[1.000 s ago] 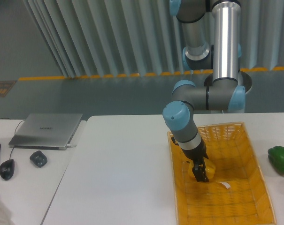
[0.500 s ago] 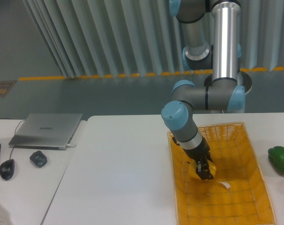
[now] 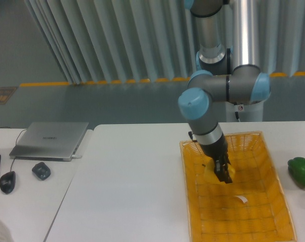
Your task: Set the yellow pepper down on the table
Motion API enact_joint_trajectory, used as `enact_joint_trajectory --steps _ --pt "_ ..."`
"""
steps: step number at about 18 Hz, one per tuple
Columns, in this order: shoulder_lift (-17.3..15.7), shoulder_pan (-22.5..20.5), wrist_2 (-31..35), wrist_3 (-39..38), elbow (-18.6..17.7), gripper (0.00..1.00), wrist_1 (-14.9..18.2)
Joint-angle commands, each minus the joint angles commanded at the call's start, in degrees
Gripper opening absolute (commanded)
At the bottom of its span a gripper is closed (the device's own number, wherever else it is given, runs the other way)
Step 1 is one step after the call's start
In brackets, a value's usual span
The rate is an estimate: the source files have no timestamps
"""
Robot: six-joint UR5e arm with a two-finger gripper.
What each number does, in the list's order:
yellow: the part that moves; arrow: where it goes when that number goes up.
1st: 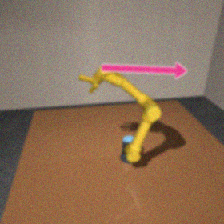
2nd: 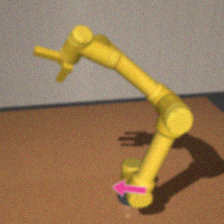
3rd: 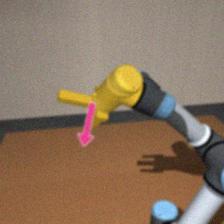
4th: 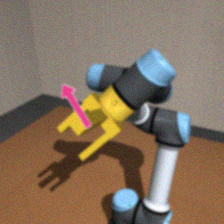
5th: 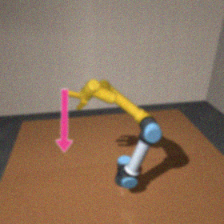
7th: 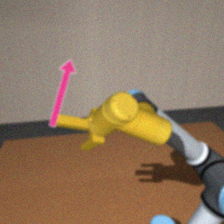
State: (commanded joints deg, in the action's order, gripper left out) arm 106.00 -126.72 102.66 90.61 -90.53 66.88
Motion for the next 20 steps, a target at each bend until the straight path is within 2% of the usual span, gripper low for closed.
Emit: enact_joint_trajectory --steps 3,9,14,20 --pt "-1.76 -7.11 -2.45 5.53 0.09 0.52 0.18" --pt "-1.77 -18.54 -6.85 15.46 0.17 0.53 -0.26" --pt "-0.54 -27.34 -12.30 23.29 0.26 0.53 -0.17" --pt "2.62 -35.51 -12.57 33.48 0.96 0.53 -0.61"
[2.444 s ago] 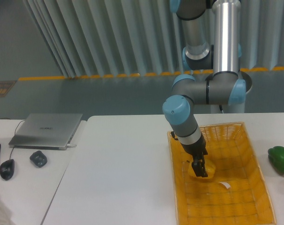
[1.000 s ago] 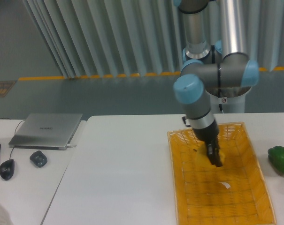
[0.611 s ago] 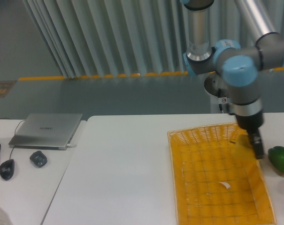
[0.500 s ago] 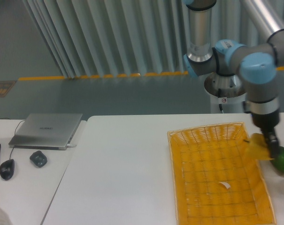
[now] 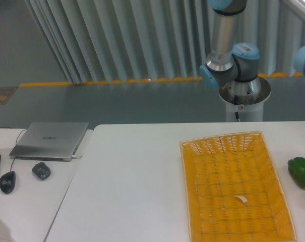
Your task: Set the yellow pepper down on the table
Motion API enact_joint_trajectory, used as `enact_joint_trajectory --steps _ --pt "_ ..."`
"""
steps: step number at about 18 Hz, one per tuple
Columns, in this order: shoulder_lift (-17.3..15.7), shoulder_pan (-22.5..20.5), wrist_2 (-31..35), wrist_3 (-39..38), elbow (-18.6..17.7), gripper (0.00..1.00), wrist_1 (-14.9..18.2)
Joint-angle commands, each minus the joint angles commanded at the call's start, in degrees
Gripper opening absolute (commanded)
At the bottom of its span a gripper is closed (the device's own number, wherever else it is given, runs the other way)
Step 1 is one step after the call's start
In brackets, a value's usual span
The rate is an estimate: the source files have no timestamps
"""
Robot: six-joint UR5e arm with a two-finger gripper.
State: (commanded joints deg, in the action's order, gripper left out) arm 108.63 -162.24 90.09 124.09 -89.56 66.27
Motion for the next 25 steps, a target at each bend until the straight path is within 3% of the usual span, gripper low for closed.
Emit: enact_joint_trajectory --steps 7,14,18,23,25 --pt "3.86 -6.51 -0.35 10.72 0.44 0.53 -2.19" --pt "5.45 -8.36 -1.85 14.52 -0.26 0.54 -2.99" --pt "5.63 -9.24 -1.85 16.72 -0.17 0.66 -3.08" --pt "5.72 -8.89 -1.93 16.54 -0.52 0.71 -3.08" --pt "5.81 -8.45 -1.93 16.45 -0.61 0.79 -2.99"
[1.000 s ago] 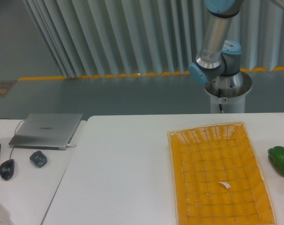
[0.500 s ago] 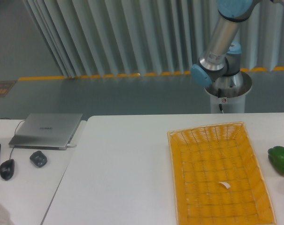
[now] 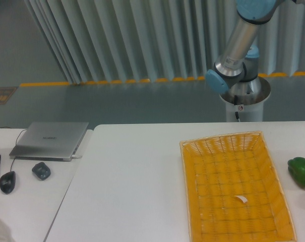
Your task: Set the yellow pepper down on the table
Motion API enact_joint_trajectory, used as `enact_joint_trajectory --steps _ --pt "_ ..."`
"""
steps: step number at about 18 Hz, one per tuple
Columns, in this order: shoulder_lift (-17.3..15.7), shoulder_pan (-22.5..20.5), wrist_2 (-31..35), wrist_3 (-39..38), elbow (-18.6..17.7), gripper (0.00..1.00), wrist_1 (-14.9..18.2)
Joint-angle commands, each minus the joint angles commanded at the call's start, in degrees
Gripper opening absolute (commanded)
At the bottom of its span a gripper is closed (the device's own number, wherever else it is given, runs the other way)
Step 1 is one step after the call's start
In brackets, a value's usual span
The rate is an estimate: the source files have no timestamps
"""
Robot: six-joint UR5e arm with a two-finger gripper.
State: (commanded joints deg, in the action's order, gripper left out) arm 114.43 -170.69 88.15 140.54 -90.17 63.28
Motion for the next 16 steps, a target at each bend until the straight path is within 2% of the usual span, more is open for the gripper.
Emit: enact_joint_trajectory --steps 2,3,6,8,12,16 --pt "-0.17 0.70 0.00 0.00 -0.18 0.97 0.00" --pt "-0.52 0.88 0.00 0.00 -0.18 1.00 0.00" --pt "-2.54 1.93 -0.17 -1.74 -0.18 1.00 0.17" --pt "-4.30 2.72 -2.18 -7.61 -0.26 1.00 0.87" --pt "-7.38 4.92 -2.72 -12.47 -0.18 1.00 5.53" --pt "-8.44 8.87 -2.72 -19.14 0.00 1.00 7.21"
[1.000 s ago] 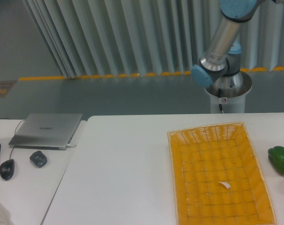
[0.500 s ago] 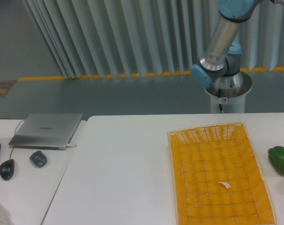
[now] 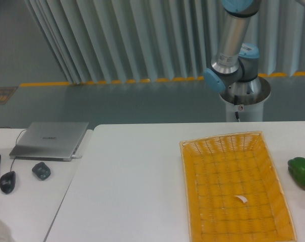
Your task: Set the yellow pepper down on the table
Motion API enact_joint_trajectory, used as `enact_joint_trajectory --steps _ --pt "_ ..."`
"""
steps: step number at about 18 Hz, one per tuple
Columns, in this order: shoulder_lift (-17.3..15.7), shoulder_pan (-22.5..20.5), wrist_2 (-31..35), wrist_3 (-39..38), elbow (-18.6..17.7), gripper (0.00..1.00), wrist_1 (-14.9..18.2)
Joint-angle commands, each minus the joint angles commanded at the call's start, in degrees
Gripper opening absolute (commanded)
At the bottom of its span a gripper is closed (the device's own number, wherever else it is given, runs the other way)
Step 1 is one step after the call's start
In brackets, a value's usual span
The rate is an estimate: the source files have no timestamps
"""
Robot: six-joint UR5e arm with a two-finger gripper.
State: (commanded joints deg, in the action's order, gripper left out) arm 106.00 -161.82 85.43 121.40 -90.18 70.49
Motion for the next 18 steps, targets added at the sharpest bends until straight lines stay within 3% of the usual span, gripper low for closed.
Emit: enact_joint_trajectory --steps 8,13,18 --pt "-1.41 5.63 3.94 -4.76 0.70 1.00 0.97" --pt "1.49 10.99 6.06 -11.61 2.64 1.00 0.53" --pt "2.72 14.34 6.94 -11.36 2.81 1.00 0.35"
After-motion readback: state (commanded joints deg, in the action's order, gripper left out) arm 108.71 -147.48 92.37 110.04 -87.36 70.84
